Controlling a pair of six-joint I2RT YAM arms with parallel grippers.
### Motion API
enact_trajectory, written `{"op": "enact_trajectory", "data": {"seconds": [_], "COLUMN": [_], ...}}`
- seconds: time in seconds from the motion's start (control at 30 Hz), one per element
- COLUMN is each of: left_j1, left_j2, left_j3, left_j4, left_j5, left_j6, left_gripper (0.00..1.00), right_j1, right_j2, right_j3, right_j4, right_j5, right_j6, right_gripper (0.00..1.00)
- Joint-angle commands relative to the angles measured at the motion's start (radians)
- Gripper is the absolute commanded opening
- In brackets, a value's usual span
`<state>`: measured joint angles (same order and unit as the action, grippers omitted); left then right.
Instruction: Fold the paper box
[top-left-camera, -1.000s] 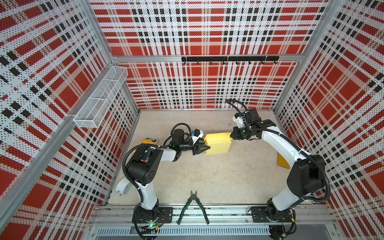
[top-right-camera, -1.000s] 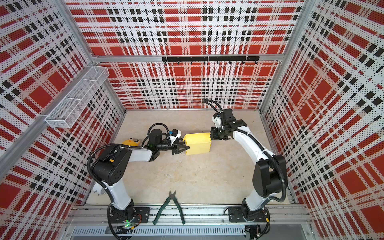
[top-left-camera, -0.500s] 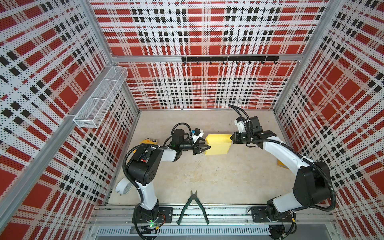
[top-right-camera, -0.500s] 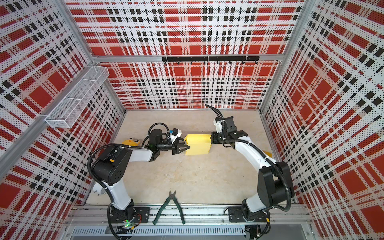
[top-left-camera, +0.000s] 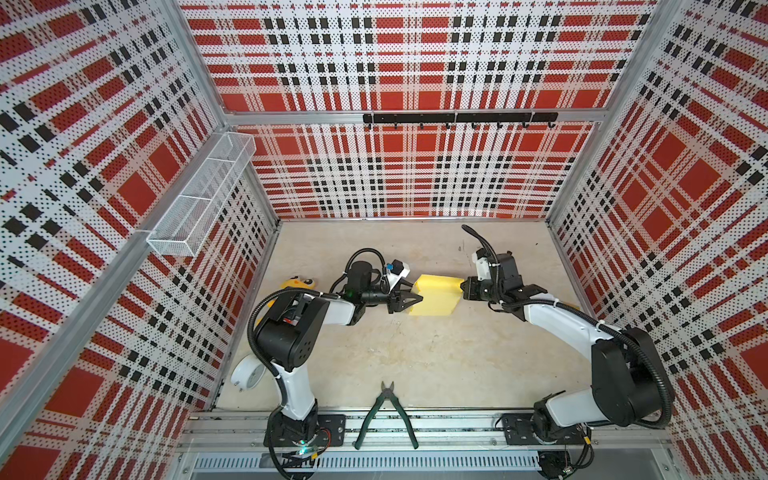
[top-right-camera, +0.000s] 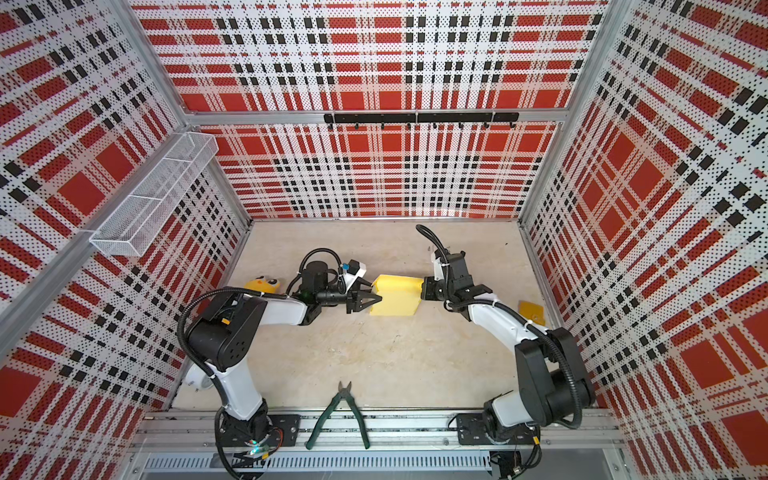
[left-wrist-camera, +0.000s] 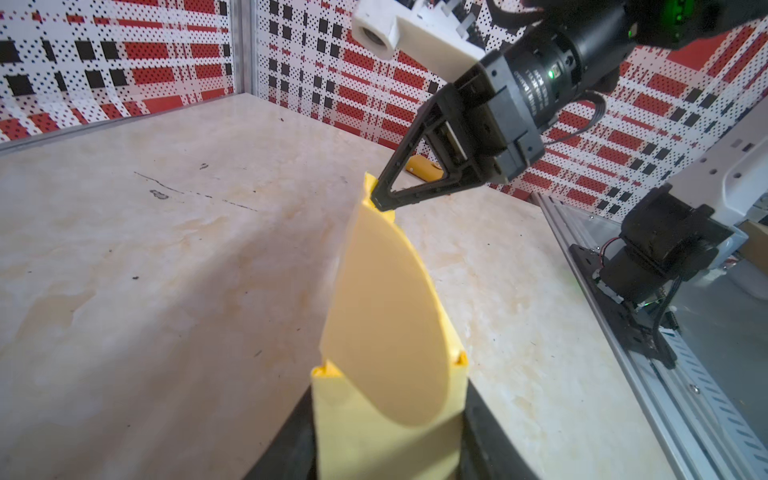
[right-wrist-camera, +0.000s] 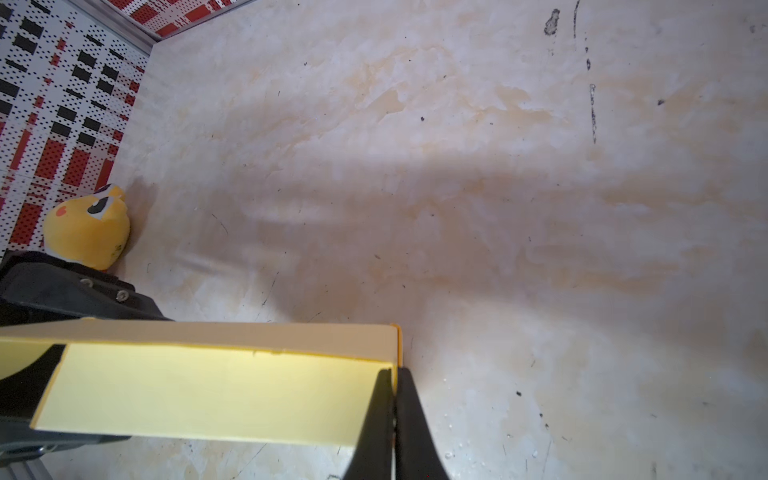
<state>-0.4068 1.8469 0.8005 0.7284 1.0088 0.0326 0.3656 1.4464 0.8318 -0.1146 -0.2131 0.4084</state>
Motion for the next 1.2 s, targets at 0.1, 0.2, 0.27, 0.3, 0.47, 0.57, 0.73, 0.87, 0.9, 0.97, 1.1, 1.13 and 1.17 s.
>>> {"op": "enact_trajectory", "data": {"seconds": [0.1, 0.2, 0.27, 0.3, 0.47, 0.57, 0.73, 0.87, 0.9, 0.97, 1.1, 1.13, 1.17], "left_j1": [-0.028, -0.035, -0.036, -0.035, -0.039, -0.038, -0.036, -0.032, -0.032, -0.030, -0.028, -0.027, -0.026], "left_j2": [0.002, 0.002, 0.002, 0.002, 0.003, 0.002, 0.005, 0.005, 0.005, 0.005, 0.006, 0.006, 0.008], "left_j3": [0.011, 0.009, 0.009, 0.009, 0.014, 0.018, 0.022, 0.023, 0.023, 0.023, 0.028, 0.029, 0.029], "left_j4": [0.094, 0.094, 0.093, 0.092, 0.094, 0.094, 0.094, 0.089, 0.088, 0.085, 0.081, 0.080, 0.080], "left_j5": [-0.017, -0.018, -0.022, -0.025, -0.036, -0.036, -0.035, -0.032, -0.031, -0.030, -0.035, -0.037, -0.036], "left_j6": [0.004, 0.009, 0.008, 0.009, -0.003, -0.006, -0.006, 0.004, 0.006, 0.008, 0.008, 0.009, 0.010], "left_gripper": [0.26, 0.26, 0.26, 0.26, 0.26, 0.26, 0.26, 0.26, 0.26, 0.26, 0.26, 0.26, 0.26], "right_j1": [0.045, 0.065, 0.082, 0.090, 0.116, 0.117, 0.117, 0.116, 0.116, 0.113, 0.111, 0.111, 0.111], "right_j2": [-0.023, -0.024, -0.024, -0.024, -0.011, -0.029, -0.067, -0.083, -0.088, -0.107, -0.170, -0.192, -0.218], "right_j3": [-0.142, -0.163, -0.157, -0.157, -0.184, -0.183, -0.137, -0.111, -0.108, -0.100, -0.066, -0.058, -0.051], "right_j4": [0.162, 0.209, 0.203, 0.201, 0.243, 0.232, 0.169, 0.133, 0.122, 0.094, -0.031, -0.068, -0.111], "right_j5": [-0.026, -0.011, 0.003, 0.010, 0.029, 0.036, 0.034, 0.036, 0.038, 0.038, 0.046, 0.050, 0.052], "right_j6": [0.120, 0.148, 0.150, 0.148, 0.172, 0.175, 0.155, 0.145, 0.142, 0.135, 0.119, 0.120, 0.122], "right_gripper": [0.00, 0.00, 0.00, 0.00, 0.00, 0.02, 0.18, 0.27, 0.28, 0.31, 0.41, 0.43, 0.44]}}
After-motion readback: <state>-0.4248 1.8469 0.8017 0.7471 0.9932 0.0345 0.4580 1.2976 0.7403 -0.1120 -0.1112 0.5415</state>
